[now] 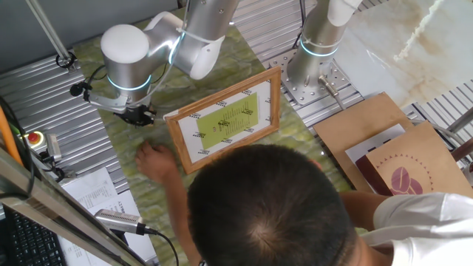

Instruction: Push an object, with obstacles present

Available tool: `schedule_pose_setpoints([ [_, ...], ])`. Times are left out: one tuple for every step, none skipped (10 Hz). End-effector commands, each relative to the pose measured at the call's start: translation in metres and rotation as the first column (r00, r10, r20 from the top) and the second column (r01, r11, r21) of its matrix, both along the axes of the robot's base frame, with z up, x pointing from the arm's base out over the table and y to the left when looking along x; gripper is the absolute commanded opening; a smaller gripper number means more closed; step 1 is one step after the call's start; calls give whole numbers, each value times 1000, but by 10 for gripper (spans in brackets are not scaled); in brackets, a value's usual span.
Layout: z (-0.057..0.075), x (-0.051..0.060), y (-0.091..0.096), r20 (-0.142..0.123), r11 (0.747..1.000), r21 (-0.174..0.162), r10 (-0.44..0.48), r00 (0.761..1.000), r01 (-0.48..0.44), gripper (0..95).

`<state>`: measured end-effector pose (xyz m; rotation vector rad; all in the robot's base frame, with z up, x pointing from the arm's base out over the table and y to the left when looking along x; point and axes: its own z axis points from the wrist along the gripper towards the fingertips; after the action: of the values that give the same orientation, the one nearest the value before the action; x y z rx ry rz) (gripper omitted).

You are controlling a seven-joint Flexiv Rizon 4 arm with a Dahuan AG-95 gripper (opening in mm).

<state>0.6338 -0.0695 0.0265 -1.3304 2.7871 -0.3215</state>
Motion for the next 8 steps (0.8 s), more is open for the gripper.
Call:
schedule_pose_setpoints([
  [2,-1,-6,11,999,-12,-39,999,39,0],
  [3,-3,-9,19,997,-18,-70,997,71,0],
  [3,-3,-10,21,996,-20,-84,996,84,0],
  [2,-3,-12,25,994,-28,-105,994,106,0],
  [2,-4,-14,28,993,-31,-116,993,117,0],
  [2,-4,-16,31,991,-34,-130,991,131,0],
  [1,-5,-19,35,989,-39,-145,989,146,0],
  [-1,-7,-24,40,986,-40,-163,986,164,0],
])
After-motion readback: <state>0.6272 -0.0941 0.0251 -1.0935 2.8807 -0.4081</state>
